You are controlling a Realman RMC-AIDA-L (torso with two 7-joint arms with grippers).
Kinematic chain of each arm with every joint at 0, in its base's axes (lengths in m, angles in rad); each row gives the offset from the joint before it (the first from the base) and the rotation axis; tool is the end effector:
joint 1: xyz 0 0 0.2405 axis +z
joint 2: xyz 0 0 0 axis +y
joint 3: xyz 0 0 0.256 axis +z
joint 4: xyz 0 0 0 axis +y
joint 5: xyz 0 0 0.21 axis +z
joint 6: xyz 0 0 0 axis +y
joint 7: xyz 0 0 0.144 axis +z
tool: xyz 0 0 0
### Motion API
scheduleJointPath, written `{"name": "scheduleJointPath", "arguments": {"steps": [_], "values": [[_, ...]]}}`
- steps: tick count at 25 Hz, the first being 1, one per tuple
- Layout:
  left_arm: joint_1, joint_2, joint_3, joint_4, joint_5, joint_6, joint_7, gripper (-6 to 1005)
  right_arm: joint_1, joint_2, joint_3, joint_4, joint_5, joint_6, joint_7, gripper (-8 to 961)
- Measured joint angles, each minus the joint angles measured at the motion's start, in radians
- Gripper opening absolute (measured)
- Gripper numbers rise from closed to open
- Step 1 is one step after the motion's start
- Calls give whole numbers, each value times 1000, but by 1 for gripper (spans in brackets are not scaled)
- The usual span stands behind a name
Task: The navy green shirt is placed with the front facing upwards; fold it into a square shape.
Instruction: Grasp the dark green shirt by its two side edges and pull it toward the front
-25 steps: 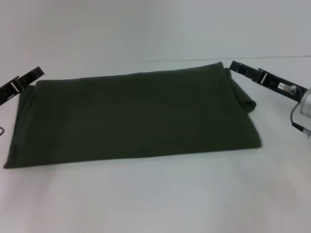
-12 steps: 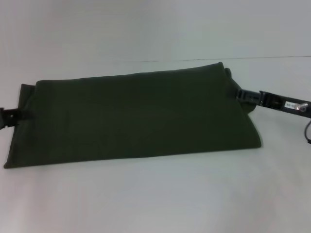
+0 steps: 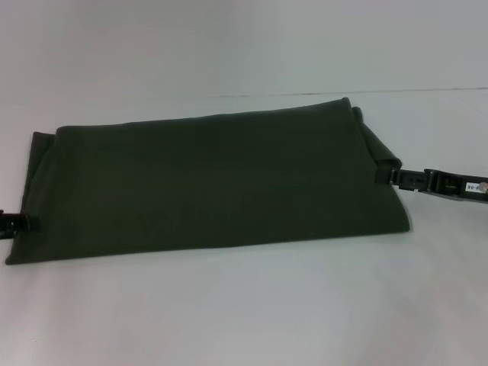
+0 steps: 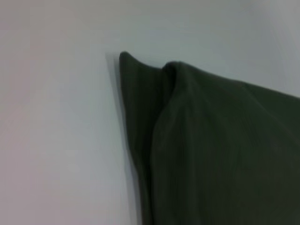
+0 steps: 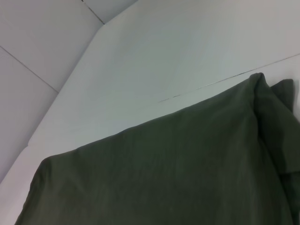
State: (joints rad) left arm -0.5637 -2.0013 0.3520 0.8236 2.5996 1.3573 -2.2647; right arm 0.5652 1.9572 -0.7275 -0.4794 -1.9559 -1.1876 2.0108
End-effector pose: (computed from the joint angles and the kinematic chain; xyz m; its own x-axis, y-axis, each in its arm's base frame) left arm -0.3588 0.3460 0.0864 0.2109 0.8495 0.4836 0.9552 -0.0741 -0.2864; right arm 0.3166 0.3710 0.0242 0.2836 -0.7614 -0.5830 -0.9509 -0.3021 -0.0680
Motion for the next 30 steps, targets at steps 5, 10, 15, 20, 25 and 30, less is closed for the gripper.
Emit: {"name": "scheduleJointPath", "arguments": {"steps": [5, 10, 15, 20, 25, 30], "values": [[0, -3, 30, 5, 28, -26, 0, 579, -1, 2, -5, -1, -1, 0, -2, 837], [0, -4, 34, 5, 42, -39, 0, 577, -1, 6, -6, -1, -1, 1, -2, 837], [-1, -5, 45, 1, 43, -42, 0, 565, 0, 9, -7, -1, -4, 2, -3, 838], [-6, -6, 65, -8, 45, -38, -2, 554, 0, 9, -7, -1, -5, 2, -3, 838], [-8, -8, 85, -12, 46, -37, -9, 542, -1, 10, -7, -1, -5, 2, -3, 838], [-10, -9, 88, -12, 47, -33, -10, 531, -1, 11, -7, -1, -11, 2, -3, 838]]}}
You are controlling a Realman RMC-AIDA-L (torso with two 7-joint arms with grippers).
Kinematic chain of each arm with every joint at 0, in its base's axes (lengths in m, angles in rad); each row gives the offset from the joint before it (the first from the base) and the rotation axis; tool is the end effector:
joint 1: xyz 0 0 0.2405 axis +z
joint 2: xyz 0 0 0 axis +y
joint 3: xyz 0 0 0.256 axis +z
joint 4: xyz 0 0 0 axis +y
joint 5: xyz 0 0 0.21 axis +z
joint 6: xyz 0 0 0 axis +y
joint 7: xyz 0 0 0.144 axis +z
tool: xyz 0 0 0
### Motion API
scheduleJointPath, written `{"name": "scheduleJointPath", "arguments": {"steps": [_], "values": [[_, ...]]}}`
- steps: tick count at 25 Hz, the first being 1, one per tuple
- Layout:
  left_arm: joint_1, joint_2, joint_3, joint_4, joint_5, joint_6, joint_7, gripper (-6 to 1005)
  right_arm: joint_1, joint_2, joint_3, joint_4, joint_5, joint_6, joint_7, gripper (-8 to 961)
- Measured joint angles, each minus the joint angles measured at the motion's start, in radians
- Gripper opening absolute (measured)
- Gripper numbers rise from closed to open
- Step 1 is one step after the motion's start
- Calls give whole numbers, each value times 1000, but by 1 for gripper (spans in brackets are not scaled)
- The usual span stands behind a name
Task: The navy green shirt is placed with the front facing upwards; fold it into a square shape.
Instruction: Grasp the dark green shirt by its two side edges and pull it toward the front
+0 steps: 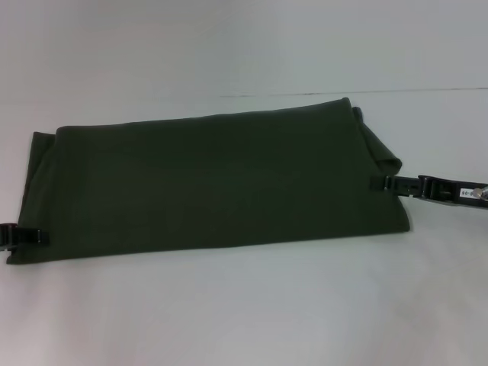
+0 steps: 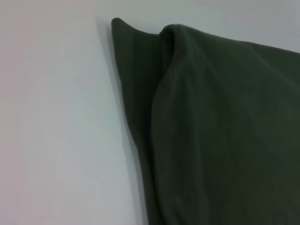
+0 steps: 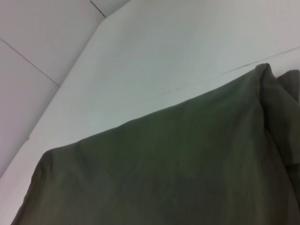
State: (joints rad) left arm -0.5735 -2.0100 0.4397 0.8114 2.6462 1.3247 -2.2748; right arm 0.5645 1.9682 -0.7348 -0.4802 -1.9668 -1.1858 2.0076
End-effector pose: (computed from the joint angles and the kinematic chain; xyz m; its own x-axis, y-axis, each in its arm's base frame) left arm -0.3566 0.3490 0.0727 0.2569 0.8813 0.3967 0.9298 -0.1134 -0.3502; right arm 0.3157 0.3686 0.0177 0.2904 -0.7695 -0.5687 -0.9491 -0.3075 -0.0686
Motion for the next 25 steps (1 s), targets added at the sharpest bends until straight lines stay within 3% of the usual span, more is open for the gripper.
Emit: {"name": "scheduleJointPath", "arguments": {"steps": [11, 22, 25], "values": [[-3, -6, 33, 9, 50, -18, -3, 506, 2, 1, 0, 0, -4, -4, 0, 837], [-8, -6, 40, 9, 51, -23, 0, 60, 3, 1, 0, -4, -5, -7, 2, 837], [-9, -6, 47, 9, 51, -24, -2, 30, 8, -13, 0, -26, -31, -23, 45, 836]]}}
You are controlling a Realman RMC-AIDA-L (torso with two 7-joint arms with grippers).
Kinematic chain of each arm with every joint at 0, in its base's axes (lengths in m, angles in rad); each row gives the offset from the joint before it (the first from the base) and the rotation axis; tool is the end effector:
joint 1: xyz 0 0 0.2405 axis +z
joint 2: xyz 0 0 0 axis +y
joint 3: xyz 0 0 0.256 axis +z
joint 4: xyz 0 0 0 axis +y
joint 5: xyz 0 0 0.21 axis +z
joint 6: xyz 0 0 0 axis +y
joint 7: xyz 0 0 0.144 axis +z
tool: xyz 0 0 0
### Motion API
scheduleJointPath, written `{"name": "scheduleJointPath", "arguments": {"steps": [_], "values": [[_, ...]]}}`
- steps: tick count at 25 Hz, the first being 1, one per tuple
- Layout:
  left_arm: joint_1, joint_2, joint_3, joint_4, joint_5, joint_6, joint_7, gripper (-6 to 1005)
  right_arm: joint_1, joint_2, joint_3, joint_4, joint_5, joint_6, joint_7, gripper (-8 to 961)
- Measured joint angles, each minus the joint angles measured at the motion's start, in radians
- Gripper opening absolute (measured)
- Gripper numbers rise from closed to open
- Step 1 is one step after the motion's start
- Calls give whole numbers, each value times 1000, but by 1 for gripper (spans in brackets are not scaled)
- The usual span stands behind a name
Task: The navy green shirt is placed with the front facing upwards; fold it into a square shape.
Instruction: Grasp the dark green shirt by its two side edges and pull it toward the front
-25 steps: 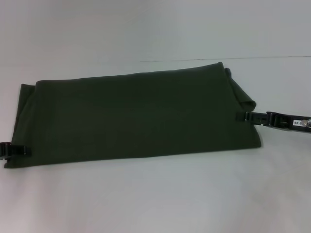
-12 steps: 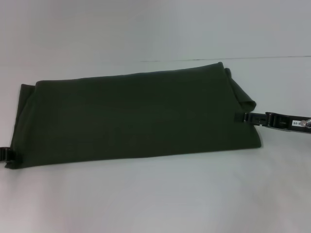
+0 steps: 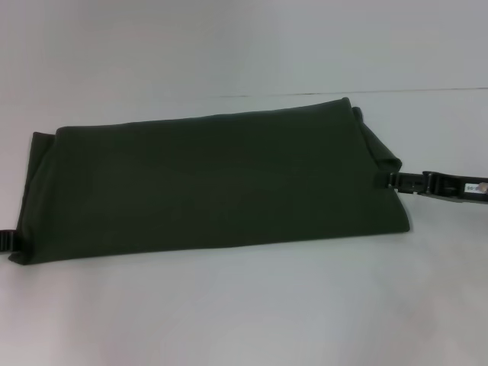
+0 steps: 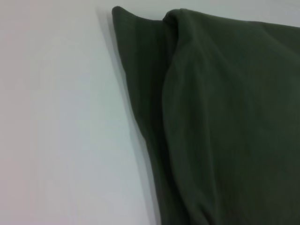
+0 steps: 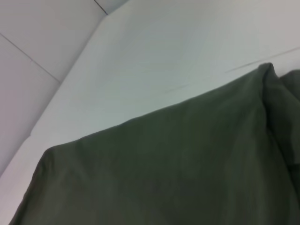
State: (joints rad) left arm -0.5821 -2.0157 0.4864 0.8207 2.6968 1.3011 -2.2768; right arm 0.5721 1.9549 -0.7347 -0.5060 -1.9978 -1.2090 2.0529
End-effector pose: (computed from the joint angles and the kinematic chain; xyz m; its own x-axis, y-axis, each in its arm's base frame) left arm -0.3566 0.3518 0.0697 0.2980 0.8926 0.3384 0.8988 -0.1430 -0.4144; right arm 0.3134 0.3719 0.0262 0.2940 -0.7801 -0.5522 -0.9492 -0.3063 -0.0726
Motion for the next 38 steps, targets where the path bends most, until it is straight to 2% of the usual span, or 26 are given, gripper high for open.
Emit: {"name": "scheduleJointPath", "arguments": {"steps": [3, 7, 10, 15, 20, 27, 38], "values": [[-3, 1, 0, 0, 0, 3, 0, 0, 15, -22, 0, -85, -86, -70, 147, 835], [-7, 2, 0, 1, 0, 8, 0, 3, 71, -48, -1, -272, -305, -205, 436, 833], [-8, 3, 0, 2, 0, 9, -1, 5, 141, -53, 3, -342, -487, -268, 572, 832], [-9, 1, 0, 2, -4, 10, 3, 9, 245, -16, -9, -302, -710, -263, 617, 834], [-9, 0, -2, 0, -4, 10, 6, 12, 269, 14, -30, -232, -747, -192, 616, 833], [-8, 1, -1, 0, -3, 8, 9, 17, 273, 29, -39, -163, -749, -120, 611, 832], [-8, 0, 0, -2, -6, 6, 10, 25, 274, 57, -43, -137, -749, -49, 609, 808]]}}
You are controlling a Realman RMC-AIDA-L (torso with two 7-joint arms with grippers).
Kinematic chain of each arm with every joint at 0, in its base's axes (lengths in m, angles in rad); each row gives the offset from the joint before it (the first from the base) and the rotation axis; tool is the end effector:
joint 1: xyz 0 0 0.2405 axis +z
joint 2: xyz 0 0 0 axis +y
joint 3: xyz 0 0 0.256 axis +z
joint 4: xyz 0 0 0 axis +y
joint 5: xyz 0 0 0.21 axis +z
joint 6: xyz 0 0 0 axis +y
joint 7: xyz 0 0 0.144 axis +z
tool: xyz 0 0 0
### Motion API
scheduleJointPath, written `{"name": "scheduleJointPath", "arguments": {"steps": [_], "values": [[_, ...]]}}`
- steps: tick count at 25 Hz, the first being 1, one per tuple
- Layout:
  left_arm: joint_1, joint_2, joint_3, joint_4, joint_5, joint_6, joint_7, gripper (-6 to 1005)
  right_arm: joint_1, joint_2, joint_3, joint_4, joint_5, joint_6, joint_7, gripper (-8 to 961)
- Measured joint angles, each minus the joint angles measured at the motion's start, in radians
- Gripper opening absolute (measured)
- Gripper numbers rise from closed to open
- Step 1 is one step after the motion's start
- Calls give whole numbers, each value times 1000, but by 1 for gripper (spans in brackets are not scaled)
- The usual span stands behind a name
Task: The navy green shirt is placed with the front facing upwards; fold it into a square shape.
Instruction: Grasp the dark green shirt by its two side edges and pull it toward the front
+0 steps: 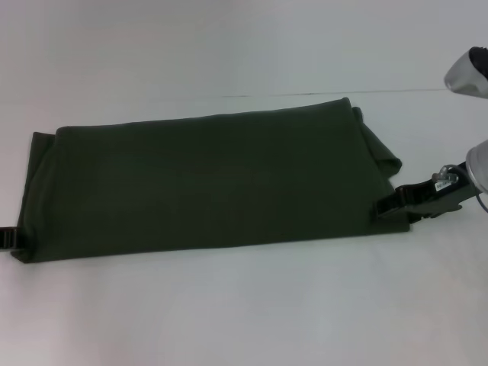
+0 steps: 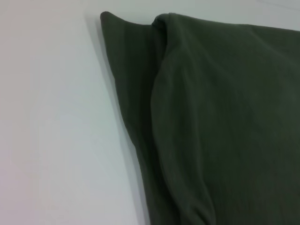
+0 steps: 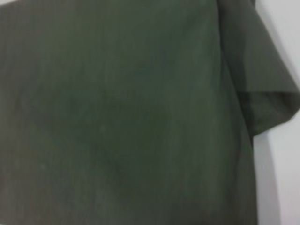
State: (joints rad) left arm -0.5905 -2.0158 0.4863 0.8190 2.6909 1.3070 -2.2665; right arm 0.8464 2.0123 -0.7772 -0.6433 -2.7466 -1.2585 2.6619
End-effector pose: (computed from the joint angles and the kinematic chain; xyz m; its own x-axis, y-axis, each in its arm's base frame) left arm -0.3526 0.3545 0.0687 0.3125 0.8890 0.3346 0.8980 -0.1616 -0.4091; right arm 0.2655 0.4111 0.0114 0.2595 -0.9515 -0.1655 -0.8952 -0.1727 -0.4109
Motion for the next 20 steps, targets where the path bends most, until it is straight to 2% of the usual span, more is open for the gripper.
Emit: {"name": "scheduleJointPath", "arguments": {"steps": [6, 11, 19, 20], "values": [[0, 2, 0, 0, -1, 0, 1, 30, 2, 7, -1, 11, -3, 12, 0, 794], [-2, 2, 0, 1, -2, 0, 2, 33, 3, 8, -1, 16, -3, 15, 0, 694], [-2, 2, 0, 2, -2, 1, 2, 39, 2, 8, -62, 16, -4, 18, 8, 665], [-2, 2, 0, 2, -2, 2, 2, 40, 2, 8, -62, 17, -5, 17, 9, 628]]}}
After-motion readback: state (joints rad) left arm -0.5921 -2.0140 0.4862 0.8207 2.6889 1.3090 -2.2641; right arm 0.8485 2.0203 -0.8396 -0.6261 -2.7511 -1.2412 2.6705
